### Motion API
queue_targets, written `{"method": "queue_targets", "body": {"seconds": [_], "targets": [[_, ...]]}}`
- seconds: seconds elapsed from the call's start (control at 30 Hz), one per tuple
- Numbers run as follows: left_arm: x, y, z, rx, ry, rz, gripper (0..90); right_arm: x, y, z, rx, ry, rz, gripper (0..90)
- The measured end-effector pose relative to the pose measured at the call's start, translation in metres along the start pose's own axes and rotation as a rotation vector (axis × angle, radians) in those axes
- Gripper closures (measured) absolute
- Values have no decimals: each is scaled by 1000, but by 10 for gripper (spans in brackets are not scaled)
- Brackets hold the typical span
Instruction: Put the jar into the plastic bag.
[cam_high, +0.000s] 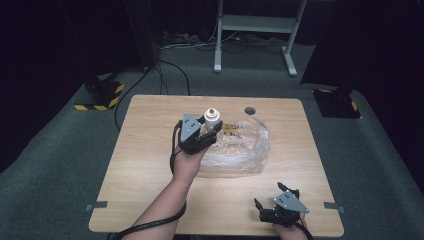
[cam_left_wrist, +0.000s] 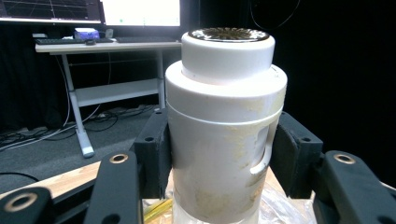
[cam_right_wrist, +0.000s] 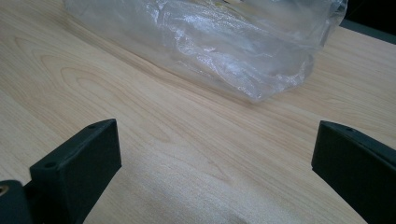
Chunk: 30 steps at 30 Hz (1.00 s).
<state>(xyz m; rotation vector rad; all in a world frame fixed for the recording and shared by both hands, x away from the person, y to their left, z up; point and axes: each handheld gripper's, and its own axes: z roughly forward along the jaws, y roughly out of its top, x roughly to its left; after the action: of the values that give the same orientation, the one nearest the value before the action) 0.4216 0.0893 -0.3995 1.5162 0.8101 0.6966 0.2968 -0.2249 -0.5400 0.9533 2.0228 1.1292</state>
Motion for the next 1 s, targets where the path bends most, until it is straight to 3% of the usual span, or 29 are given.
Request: {"method": "queue_targets", "body": {"seconds": [0.33, 1.0], "targets": [[-2, -6, 18, 17, 18, 1, 460, -1, 0, 0, -6, 5, 8, 9], [-1, -33, 50, 82, 55, -25, 460, -1, -1, -1, -13, 9, 15, 10]]}}
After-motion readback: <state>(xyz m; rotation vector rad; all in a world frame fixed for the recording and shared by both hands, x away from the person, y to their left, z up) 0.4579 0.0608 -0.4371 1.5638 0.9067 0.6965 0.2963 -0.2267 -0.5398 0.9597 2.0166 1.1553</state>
